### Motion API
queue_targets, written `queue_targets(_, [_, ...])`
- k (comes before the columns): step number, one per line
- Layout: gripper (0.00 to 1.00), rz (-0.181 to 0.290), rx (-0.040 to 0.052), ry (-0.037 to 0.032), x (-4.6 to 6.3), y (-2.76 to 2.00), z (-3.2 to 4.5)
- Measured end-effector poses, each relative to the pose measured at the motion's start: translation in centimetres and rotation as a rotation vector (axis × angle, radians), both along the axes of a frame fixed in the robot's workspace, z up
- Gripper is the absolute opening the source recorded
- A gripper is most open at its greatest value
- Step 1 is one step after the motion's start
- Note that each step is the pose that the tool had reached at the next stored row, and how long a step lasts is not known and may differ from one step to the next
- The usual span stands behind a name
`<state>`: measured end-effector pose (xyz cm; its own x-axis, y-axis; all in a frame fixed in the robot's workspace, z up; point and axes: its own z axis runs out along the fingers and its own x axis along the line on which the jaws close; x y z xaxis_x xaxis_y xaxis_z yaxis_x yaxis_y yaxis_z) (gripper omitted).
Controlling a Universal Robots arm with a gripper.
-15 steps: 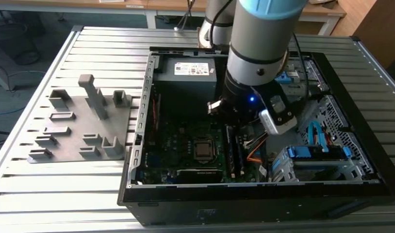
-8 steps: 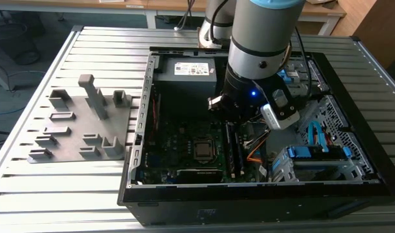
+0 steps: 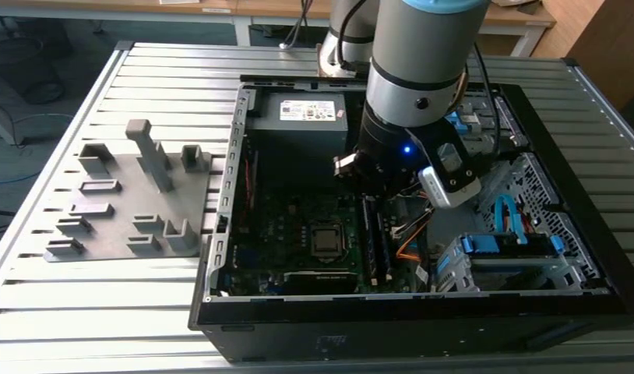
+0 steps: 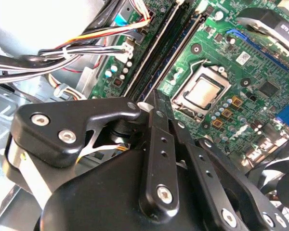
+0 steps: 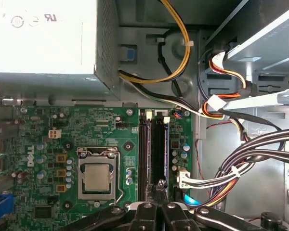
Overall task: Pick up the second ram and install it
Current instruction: 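Press down the second ram until it locks into place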
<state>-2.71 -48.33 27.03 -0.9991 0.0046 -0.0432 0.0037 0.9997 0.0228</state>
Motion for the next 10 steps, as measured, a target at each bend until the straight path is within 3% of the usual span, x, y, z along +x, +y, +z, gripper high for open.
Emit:
queue_targets(3, [0.10, 0.000, 0.0000, -0.0001, 0.0, 0.51, -0.13])
queue_targets(10, [0.10, 0.000, 0.0003, 0.0000, 0.0, 3.65, -1.32])
